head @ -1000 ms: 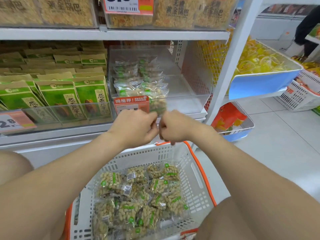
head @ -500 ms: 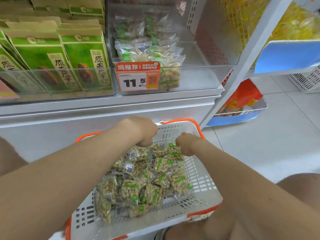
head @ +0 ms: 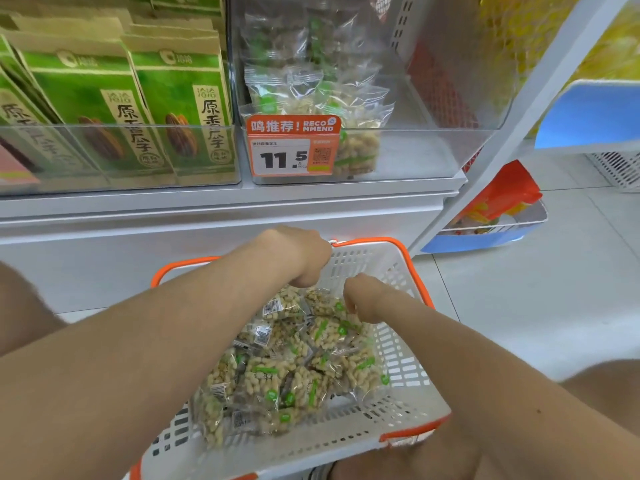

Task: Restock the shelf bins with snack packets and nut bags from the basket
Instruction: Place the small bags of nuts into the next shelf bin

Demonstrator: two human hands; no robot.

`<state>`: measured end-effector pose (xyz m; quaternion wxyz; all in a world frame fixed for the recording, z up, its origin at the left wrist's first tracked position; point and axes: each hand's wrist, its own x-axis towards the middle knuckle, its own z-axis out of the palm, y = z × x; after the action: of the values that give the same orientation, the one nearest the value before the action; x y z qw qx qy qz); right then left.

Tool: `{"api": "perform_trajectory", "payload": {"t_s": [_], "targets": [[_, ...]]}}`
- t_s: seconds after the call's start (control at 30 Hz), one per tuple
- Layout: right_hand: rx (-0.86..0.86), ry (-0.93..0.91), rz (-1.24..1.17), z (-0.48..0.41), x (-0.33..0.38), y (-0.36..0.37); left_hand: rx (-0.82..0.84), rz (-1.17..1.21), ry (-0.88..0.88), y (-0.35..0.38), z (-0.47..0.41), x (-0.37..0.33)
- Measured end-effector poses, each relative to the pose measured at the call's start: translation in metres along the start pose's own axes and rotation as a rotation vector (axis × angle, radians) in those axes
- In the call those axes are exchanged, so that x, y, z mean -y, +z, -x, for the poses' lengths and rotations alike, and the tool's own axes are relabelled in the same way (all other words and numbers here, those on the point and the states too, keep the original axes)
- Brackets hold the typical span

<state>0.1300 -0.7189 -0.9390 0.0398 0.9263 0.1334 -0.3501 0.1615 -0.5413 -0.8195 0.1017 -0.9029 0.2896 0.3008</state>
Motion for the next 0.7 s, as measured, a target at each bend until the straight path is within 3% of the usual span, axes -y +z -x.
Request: {"api": "perform_trajectory", "payload": {"t_s": [0.2, 0.33, 0.5, 0.7], "targets": [[-0.21, -0.091, -0.204, 0.041, 0.0, -0.069, -0.002, 0.068, 0.001, -0.009, 0.011, 0.001], [-0.372, -0.175, -0.306, 0.095, 0.007, -0.126, -0.096, 0.19, -0.005, -0.033, 0.026, 0.009], [-0.496, -0.166, -0.278, 0.166, 0.011, -0.204, -0.388, 0.519, 0.115, -0.071, 0.072, 0.014], [-0.713, -0.12, -0.479, 0.204, 0.011, -0.246, -0.756, 1.005, 0.128, -0.088, 0.111, 0.004]]}}
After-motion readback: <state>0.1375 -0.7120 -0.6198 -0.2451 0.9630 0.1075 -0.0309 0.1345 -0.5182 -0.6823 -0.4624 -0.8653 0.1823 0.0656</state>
